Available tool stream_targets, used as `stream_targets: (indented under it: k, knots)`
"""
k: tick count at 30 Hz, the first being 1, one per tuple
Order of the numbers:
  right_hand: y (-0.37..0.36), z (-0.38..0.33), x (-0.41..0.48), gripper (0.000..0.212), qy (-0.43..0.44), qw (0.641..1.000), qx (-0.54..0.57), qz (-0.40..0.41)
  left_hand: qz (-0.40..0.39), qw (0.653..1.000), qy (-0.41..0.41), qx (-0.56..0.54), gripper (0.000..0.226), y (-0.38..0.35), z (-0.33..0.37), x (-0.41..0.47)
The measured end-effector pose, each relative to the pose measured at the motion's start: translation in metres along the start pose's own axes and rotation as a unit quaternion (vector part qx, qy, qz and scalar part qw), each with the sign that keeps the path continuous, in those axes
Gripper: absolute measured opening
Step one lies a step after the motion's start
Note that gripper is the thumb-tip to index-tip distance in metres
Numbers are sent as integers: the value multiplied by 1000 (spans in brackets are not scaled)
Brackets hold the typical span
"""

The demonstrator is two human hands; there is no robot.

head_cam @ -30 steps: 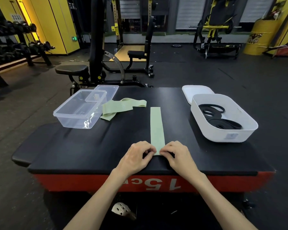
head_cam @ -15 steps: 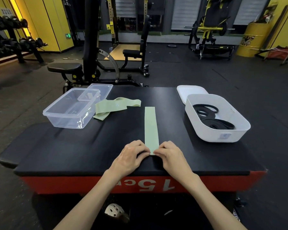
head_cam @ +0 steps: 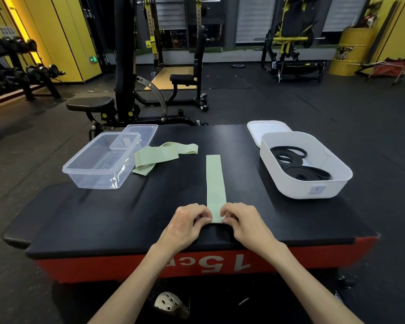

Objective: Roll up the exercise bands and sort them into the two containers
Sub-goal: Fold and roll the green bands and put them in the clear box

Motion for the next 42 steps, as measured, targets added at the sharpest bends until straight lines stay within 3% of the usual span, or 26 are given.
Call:
stream_targets:
  k: [9,22,42]
  knots:
    - [-1,6,2,15,-40,999,28,11,7,1000,-8,7,5,1,4,-1]
    - [-3,3,-1,18,-12,997,58,57,0,1000,-23,6,3,3,4,-3]
    - [-4,5,1,11,23,999,-7,39,22,1000,8,-12,7,2,2,1]
Point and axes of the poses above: each hand's wrist, its own x-axis towards the middle knuckle, its own y-axis out of the back of the hand, z = x × y, the point moved 3 cm from there along x, towards the middle knuckle, and after that the axes turned 13 degrees about y, right-handed, at the moved point
